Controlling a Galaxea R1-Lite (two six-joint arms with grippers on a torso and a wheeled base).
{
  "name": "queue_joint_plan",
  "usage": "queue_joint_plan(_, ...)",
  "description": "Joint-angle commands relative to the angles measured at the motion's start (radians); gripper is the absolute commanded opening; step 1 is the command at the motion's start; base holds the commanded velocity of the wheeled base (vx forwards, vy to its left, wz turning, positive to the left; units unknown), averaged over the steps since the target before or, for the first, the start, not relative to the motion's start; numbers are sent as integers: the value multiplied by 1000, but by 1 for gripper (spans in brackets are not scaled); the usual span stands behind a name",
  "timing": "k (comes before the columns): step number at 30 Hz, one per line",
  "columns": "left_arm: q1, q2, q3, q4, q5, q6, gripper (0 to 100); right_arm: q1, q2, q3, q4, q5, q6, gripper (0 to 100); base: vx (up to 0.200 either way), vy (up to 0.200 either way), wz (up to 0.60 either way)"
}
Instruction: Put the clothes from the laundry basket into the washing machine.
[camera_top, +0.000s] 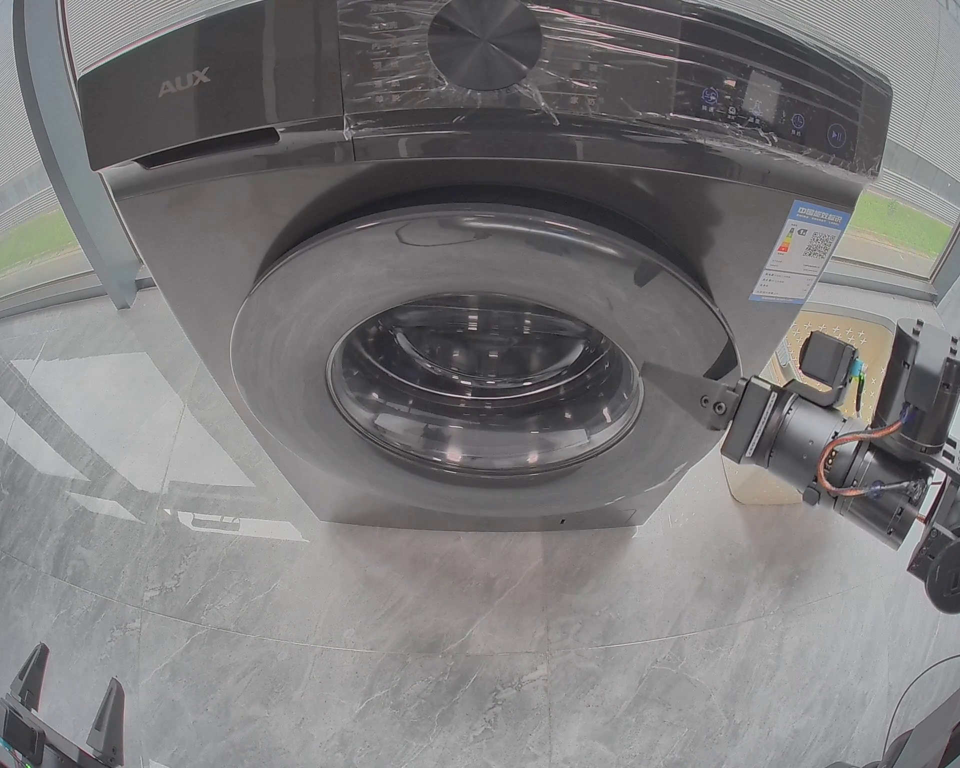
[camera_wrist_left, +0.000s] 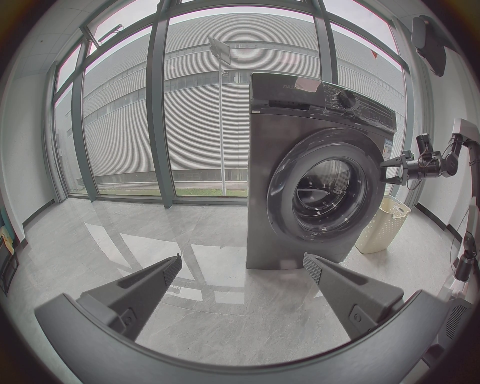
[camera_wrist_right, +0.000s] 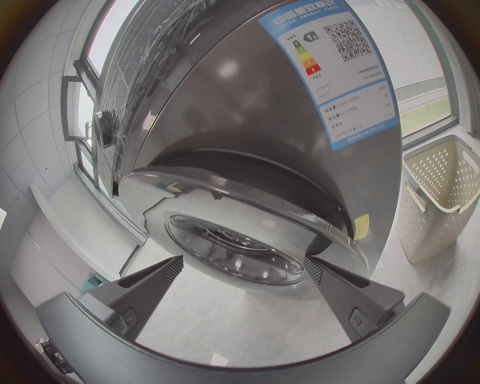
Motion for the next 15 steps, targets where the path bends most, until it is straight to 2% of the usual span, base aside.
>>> queue_joint_plan(1, 0, -13, 18, 0, 0, 0, 100, -23, 3, -53, -1, -22, 3, 100, 0, 0, 0)
queue_joint_plan(4, 0, -13, 18, 0, 0, 0, 100, -36, 3, -85, -1, -54, 5, 100, 0, 0, 0)
queue_joint_plan(13, 0, -13, 18, 0, 0, -1, 100, -39, 4, -91, -1, -64, 0, 100, 0, 0, 0)
queue_joint_plan(15, 0, -13, 18, 0, 0, -1, 100, -39, 21, -105, -1, -113, -1, 100, 0, 0, 0)
